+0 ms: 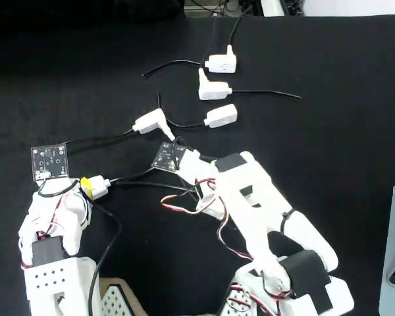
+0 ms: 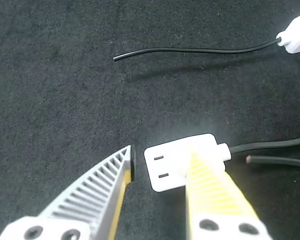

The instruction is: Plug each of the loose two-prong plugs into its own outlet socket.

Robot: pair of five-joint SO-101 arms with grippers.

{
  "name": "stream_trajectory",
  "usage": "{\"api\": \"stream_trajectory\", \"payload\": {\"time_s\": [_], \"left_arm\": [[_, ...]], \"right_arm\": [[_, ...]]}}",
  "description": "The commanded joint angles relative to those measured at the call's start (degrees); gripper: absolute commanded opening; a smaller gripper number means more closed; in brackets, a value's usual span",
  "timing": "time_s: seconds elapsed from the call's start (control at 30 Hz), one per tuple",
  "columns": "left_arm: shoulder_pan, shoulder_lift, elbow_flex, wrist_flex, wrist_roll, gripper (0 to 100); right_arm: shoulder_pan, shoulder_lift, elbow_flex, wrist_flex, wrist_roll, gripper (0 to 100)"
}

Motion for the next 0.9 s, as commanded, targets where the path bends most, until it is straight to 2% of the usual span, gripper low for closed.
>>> {"api": "stream_trajectory", "payload": {"time_s": [0.0, 0.23, 0.43, 0.57, 0.7, 0.87], "left_arm": [[0.66, -0.53, -0.40, -0.18, 0.18, 17], [0.66, -0.53, -0.40, -0.18, 0.18, 17], [0.66, -0.53, -0.40, -0.18, 0.18, 17], [0.66, -0.53, -0.40, -0.18, 0.18, 17], [0.66, -0.53, -0.40, -0.18, 0.18, 17], [0.66, -0.53, -0.40, -0.18, 0.18, 17]], "right_arm": [[0.79, 0.40, -0.22, -1.05, 1.41, 17.2], [1.67, 6.64, -5.41, -0.97, 1.05, 14.9], [1.23, 2.86, -10.07, 7.03, 0.97, 14.9], [1.23, -1.01, -8.57, 8.35, -0.79, 14.9], [-1.58, -1.80, -3.82, 7.21, -0.88, 14.9], [-2.81, -1.71, 0.40, 0.79, -0.97, 14.9]]}}
